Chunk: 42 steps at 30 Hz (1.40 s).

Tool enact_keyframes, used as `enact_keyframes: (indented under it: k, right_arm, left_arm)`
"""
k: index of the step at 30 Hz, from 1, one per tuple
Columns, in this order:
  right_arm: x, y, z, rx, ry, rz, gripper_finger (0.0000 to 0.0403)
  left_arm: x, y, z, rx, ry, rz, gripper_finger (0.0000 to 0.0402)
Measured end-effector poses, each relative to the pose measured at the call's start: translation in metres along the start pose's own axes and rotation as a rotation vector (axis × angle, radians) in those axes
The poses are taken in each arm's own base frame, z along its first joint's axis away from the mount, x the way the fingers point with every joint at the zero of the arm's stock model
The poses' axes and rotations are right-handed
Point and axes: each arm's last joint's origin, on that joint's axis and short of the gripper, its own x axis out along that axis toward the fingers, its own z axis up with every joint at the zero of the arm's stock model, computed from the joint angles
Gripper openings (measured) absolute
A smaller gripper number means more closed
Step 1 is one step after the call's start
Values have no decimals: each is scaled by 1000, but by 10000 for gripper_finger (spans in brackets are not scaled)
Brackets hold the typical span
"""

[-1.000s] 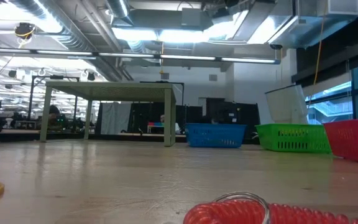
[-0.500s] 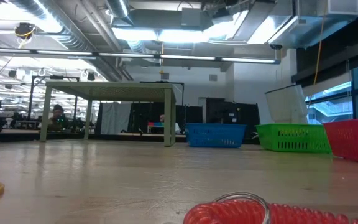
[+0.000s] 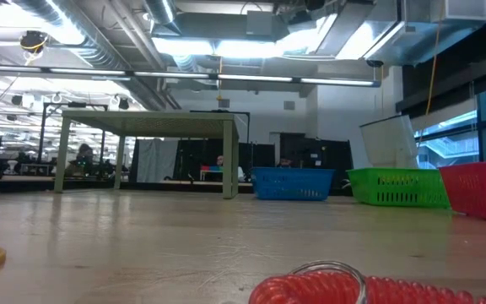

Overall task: Pick & Place Office Desk Supplies
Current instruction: Put the blue rubber band into the green bin

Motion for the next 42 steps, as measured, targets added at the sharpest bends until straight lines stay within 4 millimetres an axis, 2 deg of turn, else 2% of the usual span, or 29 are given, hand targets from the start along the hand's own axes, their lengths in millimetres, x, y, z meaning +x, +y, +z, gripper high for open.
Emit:
enact_keyframes:
  k: [6,13,22,26,30,36,42]
  right_arm:
    - [-3,-14,-2,45,78,-34,1]
    - [-25,-55,-5,146,302,-162,1]
    - [-50,-113,-35,243,712,-498,0]
    - [-56,-136,-52,293,828,-624,0]
    - [-57,-154,-70,356,900,-662,0]
    - [-63,-174,-98,436,959,-783,7]
    - [-65,-178,-104,465,966,-816,51]
  left_arm:
    - [0,-1,-3,-13,21,-20,107]
    - [0,-1,-4,-94,27,-21,151]
    - [0,-1,-8,-146,59,-21,151]
    - [-1,-2,-8,-144,62,-33,153]
    - [-1,-2,-8,-144,62,-49,154]
    - [-1,-3,-9,-132,73,-52,151]
    - [-1,-3,-10,-129,75,-51,154]
